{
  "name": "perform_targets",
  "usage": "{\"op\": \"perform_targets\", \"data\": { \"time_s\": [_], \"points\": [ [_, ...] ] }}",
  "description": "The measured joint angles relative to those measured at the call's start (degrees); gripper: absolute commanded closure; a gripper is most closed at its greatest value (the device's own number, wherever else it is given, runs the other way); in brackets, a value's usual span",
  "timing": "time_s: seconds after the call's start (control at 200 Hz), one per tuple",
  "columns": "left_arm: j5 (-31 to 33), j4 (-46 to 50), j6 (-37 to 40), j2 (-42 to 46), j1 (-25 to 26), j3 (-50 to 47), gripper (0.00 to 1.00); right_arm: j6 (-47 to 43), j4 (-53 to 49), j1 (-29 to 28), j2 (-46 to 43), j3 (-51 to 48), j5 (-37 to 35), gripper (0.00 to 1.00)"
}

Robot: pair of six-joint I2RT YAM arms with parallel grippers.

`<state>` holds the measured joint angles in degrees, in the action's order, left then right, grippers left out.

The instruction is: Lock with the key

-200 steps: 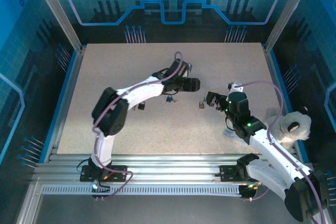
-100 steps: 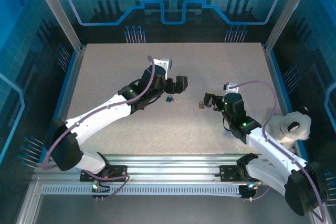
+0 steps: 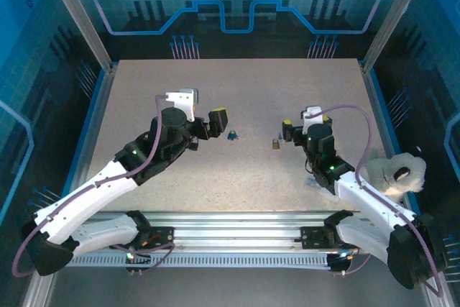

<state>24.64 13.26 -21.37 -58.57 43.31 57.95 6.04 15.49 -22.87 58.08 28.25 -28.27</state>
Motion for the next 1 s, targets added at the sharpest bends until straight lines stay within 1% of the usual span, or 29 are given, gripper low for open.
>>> {"op": "perform_targets", "data": {
  "time_s": [0.09, 0.165, 0.275, 0.37, 0.425, 0.55, 0.625, 0.826, 1.001],
  "points": [
    [1.4, 0.7, 1.1, 1.2, 0.0, -1.8, 0.01, -1.0, 2.8, 3.1, 2.1, -0.7, -0.1, 0.0],
    [2.7, 0.9, 2.6, 2.7, 0.0, -3.7, 0.01, -1.8, 7.3, 5.9, 4.0, -3.1, -0.4, 0.0],
    [4.8, 1.0, 4.8, 4.3, -0.1, -5.8, 0.01, -4.1, 14.8, 6.8, 6.7, -8.4, -0.8, 0.0],
    [5.5, 1.0, 6.2, 5.1, -1.1, -7.1, 0.01, -5.8, 17.8, 7.2, 10.1, -9.4, -0.6, 0.0],
    [5.6, 0.6, 6.6, 5.4, -2.8, -8.1, 0.01, -6.6, 20.7, 7.6, 12.1, -9.4, -0.7, 0.0],
    [5.0, 0.4, 6.5, 6.1, -9.4, -10.6, 0.01, -7.7, 28.2, 8.9, 17.3, -9.6, -0.8, 0.0],
    [5.0, 0.0, 6.5, 6.9, -12.1, -12.6, 0.01, -8.1, 31.9, 9.5, 20.5, -9.7, -0.7, 0.0],
    [5.1, -2.9, 6.8, 8.3, -13.4, -17.4, 0.01, -8.3, 36.2, 10.8, 26.1, -9.7, 1.2, 0.0],
    [5.1, -5.6, 6.7, 8.3, -14.5, -18.7, 0.01, -8.0, 36.0, 12.3, 26.5, -9.0, 3.9, 0.0]
  ]
}}
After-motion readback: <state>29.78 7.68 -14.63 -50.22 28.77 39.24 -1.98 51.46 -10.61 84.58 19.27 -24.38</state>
